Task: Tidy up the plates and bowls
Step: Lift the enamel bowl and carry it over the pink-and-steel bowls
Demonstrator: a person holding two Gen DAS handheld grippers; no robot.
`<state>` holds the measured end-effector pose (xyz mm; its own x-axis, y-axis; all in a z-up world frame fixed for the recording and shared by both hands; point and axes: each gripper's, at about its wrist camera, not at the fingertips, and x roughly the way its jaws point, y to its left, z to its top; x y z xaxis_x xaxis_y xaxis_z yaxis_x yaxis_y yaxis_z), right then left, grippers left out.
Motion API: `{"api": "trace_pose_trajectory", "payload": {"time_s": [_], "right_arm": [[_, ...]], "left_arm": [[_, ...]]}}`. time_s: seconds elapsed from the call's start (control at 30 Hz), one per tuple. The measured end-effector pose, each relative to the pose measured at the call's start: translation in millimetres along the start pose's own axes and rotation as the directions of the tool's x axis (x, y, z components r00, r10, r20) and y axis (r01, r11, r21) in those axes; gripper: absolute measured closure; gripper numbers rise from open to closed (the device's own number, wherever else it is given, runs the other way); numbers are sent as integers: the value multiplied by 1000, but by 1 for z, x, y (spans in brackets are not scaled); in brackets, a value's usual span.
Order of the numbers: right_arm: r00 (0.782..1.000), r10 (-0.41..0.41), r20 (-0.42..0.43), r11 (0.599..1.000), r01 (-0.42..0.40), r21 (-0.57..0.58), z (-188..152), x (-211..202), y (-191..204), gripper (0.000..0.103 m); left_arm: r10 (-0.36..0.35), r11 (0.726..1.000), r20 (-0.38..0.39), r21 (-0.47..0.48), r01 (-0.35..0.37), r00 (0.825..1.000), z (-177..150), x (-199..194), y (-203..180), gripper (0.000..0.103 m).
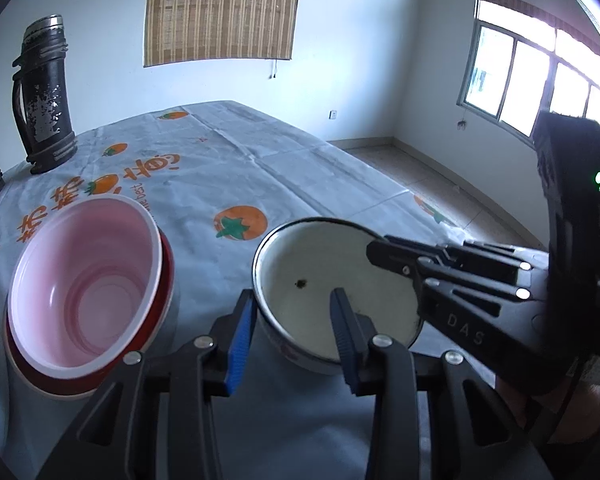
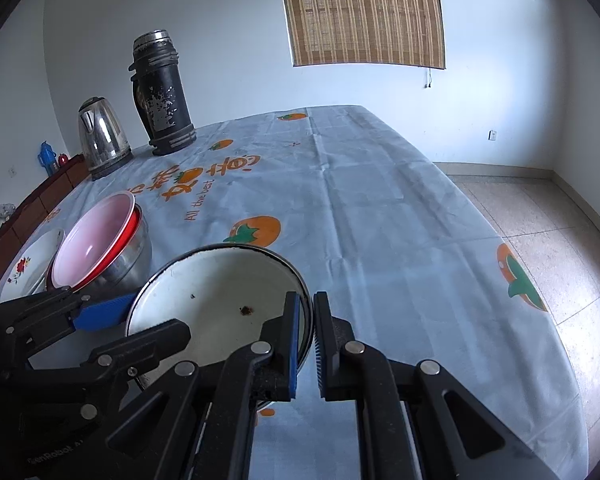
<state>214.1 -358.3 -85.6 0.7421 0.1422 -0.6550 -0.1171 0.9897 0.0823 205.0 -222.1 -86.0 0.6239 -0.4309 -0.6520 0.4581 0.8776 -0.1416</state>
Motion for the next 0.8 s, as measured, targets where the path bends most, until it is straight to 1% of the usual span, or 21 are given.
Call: {"api": "trace_pose_trajectory", "payload": {"time_s": [0.17, 0.3, 0.53, 0.8], "right_arm": [[1000, 3, -10, 1000, -3, -10, 1, -2, 9, 95], [1000, -3, -1, 1000, 3, -22, 6, -8, 16, 95], [999, -5, 36, 999, 7, -47, 18, -26, 29, 95], [997, 19, 78, 997, -13, -74, 36, -44, 46, 95]], "left_arm": [[5, 1000, 19, -20, -4, 1000, 3, -9, 6, 66], [-8, 999, 38, -46, 10, 999, 6, -15, 12, 66], [-20, 997, 96, -77, 27, 995, 12, -34, 20, 66], [-24, 992, 159, -122, 44, 987, 19, -55, 34, 66]]}}
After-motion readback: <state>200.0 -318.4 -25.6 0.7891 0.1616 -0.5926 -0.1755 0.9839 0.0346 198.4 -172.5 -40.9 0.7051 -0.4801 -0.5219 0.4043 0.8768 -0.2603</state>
